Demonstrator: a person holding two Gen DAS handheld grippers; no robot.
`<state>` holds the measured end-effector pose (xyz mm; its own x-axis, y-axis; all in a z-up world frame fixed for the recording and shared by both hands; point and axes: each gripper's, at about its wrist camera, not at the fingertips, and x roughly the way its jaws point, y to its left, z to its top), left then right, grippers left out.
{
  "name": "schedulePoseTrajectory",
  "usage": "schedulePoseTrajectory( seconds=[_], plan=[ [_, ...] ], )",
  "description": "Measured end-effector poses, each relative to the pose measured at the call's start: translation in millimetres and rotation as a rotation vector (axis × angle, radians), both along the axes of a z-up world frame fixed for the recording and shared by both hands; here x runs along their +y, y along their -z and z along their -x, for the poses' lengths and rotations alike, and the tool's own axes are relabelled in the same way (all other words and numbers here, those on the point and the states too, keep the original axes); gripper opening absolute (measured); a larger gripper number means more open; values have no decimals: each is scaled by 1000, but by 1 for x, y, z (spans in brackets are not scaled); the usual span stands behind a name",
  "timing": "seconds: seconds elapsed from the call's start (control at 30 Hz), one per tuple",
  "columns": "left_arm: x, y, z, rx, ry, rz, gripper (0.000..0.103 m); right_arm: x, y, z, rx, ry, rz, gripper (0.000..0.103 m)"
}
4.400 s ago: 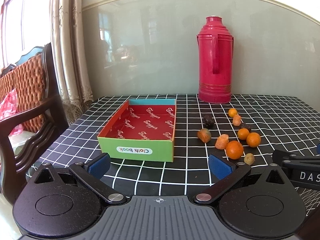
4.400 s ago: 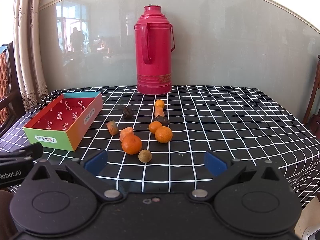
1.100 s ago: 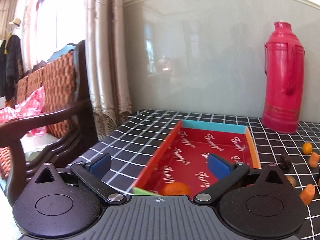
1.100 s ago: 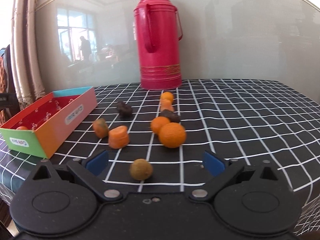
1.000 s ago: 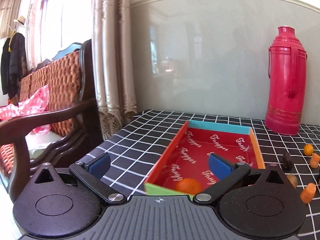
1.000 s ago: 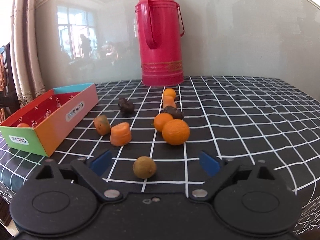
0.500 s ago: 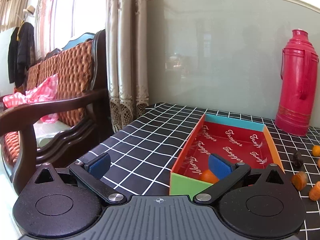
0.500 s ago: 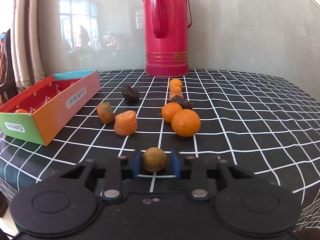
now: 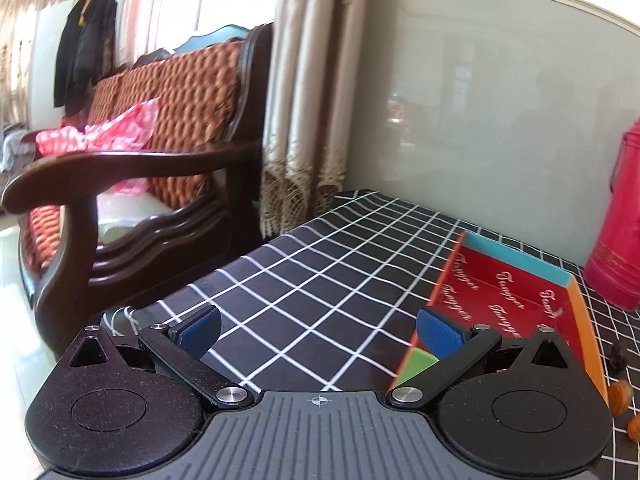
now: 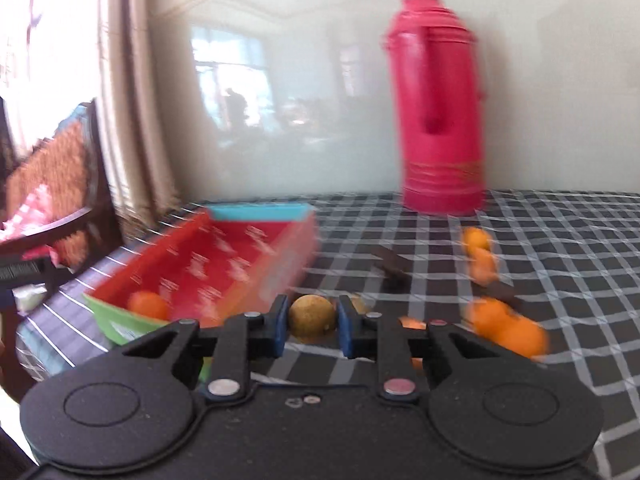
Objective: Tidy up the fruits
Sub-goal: 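Grasp the small olive-brown fruit with the right gripper and drop it in the box, then grasp the orange carrot chunk with the left gripper and release it in the box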
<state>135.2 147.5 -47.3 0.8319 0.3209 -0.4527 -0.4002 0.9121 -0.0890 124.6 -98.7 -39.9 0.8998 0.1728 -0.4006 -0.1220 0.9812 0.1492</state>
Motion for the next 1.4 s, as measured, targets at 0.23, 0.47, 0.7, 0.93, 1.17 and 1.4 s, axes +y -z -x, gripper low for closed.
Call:
schedulePoseTrajectory(
  seconds=[0.23,0.47,0.7,0.93,1.17,1.4],
  plan=[
    [12,4,2,1,-20,4,103,55,6,-37,29,-141,47,17],
    [20,4,3,2,-28,3,103,74,18,-41,64,-182,72,23],
    [19,5,1,6,-28,7,103,59,8,-30,30,-173,26,52],
    [-3,1,2,-9,24,-39,103,5,-9,-1,-90,13,65,95],
    [-56,-9,7,-82,169,-112,103,-55,-6,17,-152,383,222,97],
    [-135,-13,16,-173,435,-198,103,-115,8,45,-169,707,245,97]
  ],
)
